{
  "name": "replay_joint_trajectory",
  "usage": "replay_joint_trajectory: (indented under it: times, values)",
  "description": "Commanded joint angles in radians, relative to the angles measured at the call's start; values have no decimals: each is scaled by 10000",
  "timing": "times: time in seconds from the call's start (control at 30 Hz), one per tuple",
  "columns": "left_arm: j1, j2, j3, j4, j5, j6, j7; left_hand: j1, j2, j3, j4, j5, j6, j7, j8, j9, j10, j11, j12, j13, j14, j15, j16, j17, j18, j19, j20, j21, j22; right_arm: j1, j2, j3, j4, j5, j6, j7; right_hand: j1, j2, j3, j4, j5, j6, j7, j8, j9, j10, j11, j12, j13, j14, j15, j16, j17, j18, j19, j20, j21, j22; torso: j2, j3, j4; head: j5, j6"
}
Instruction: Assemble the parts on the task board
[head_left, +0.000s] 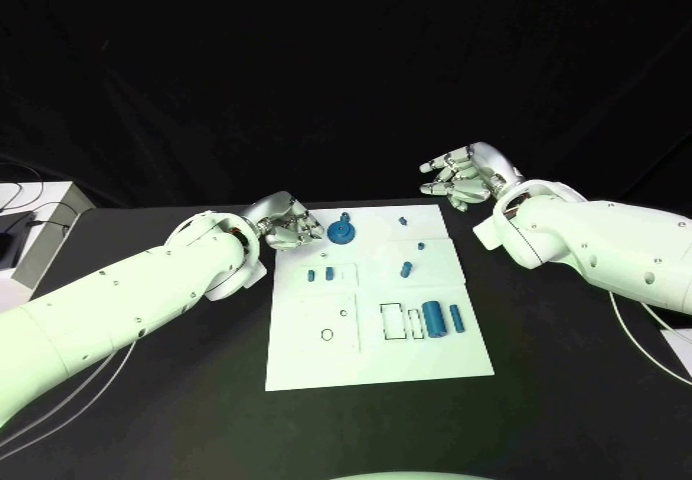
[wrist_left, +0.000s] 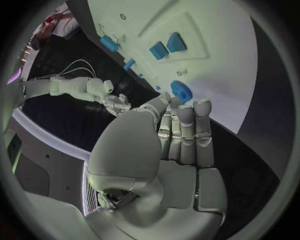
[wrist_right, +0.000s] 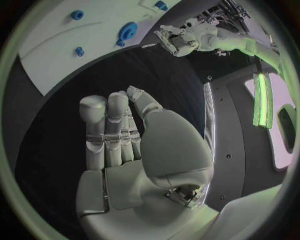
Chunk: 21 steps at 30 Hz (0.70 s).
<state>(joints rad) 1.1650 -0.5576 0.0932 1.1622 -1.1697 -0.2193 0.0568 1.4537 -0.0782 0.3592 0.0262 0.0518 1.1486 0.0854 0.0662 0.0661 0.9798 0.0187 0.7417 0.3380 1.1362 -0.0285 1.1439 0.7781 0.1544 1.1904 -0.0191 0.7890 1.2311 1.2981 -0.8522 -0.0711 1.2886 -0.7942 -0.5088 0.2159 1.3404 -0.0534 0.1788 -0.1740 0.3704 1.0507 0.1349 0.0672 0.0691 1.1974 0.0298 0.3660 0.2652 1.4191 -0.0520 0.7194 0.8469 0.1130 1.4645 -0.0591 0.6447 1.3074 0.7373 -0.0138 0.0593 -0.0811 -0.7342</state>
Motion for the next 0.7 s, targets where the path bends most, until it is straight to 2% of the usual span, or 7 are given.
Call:
replay_joint_trajectory:
  times: [0.03, 0.13, 0.27, 0.4, 0.43, 0.5, 0.7]
  values:
    - [1, -117, 50, 247, 898, -420, 608, 5, -79, 9, 17, 21, -109, 110, -46, -11, 68, 159, -864, -692, -288, 150, -616, -401, 196, -392, 86, -699, -389, -3, 44, 4, -40, -2042, 294, -663, 121, 37, 287, -115, -295, 382, 74, -21, 2, 182, 9, -711, -495, 137, 6, 58, 20, 26, 623, -97, 358, 951, 12, 3, -8, -59, 108]
    - [-6, -331, 118, 551, 1336, -611, 789, 68, -72, -161, -42, 11, -93, 116, -44, -9, 297, 225, -1563, -1356, -147, 147, -840, -683, 220, -254, 103, -885, -584, -3, 125, 3, -131, -3387, 393, -1208, 190, 100, 539, -196, -848, 661, 25, -34, -1, 438, 122, -1659, -1194, 217, 43, 61, -152, 83, 611, -74, 352, 910, 15, 4, -9, -73, 177]
    - [-49, -673, 230, 1000, 1946, -798, 998, 133, -9, -277, -95, -12, -101, 161, -43, -11, 502, 270, -1970, -1820, -154, 179, -1078, -944, 216, -230, 134, -1137, -795, -2, 366, -15, -427, -5045, 630, -1918, 204, 47, 741, -210, -1114, 811, -11, -36, -5, 499, 292, -2609, -1951, 281, 140, 146, -367, 102, 614, -3, 541, 921, -4, -8, -6, -133, 276]
    - [-169, -971, 381, 1397, 2421, -974, 1170, 180, 29, -314, -135, -5, -95, 189, -46, -13, 543, 310, -2172, -2054, -243, 213, -1303, -1133, 202, -272, 153, -1347, -952, -5, 655, -52, -791, -6069, 705, -2358, 163, -34, 986, -195, -1136, 986, -43, -35, 2, 516, 316, -3004, -2014, 350, 166, 282, -450, 107, 634, 27, 750, 944, -18, -24, 20, -200, 351]
    - [-253, -1117, 460, 1593, 2632, -1068, 1255, 195, 62, -354, -154, 5, -83, 198, -36, -9, 631, 336, -2364, -2272, -179, 220, -1466, -1306, 202, -224, 170, -1521, -1111, -18, 812, -65, -978, -6450, 661, -2536, 109, -125, 1160, -182, -1144, 1052, -75, -52, -4, 482, 360, -3032, -2035, 411, 158, 346, -523, 100, 641, 28, 901, 953, -15, -24, 50, -251, 387]
    - [-353, -1280, 541, 1806, 2869, -1155, 1339, 199, 58, -379, -166, -2, -95, 197, -48, -14, 648, 339, -2436, -2356, -164, 222, -1500, -1353, 202, -188, 169, -1569, -1161, -46, 1014, -75, -1222, -6815, 611, -2746, 44, -185, 1321, -128, -1145, 1059, -59, -42, -7, 462, 348, -3039, -2036, 422, 165, 385, -613, 92, 643, 28, 986, 937, -13, -16, 46, -283, 436]
    - [-601, -1648, 699, 2331, 3401, -1312, 1494, 242, 97, -450, -223, -10, -81, 219, -42, -13, 797, 346, -2589, -2626, -150, 219, -1553, -1501, 181, -93, 154, -1732, -1300, -135, 1646, -87, -2132, -7356, 552, -3304, -257, -437, 1446, 129, -1179, 945, -22, -52, -20, 27, 464, -3060, -2054, 418, 234, 420, -794, 139, 641, 73, 865, 828, -32, -85, 113, -440, 546]
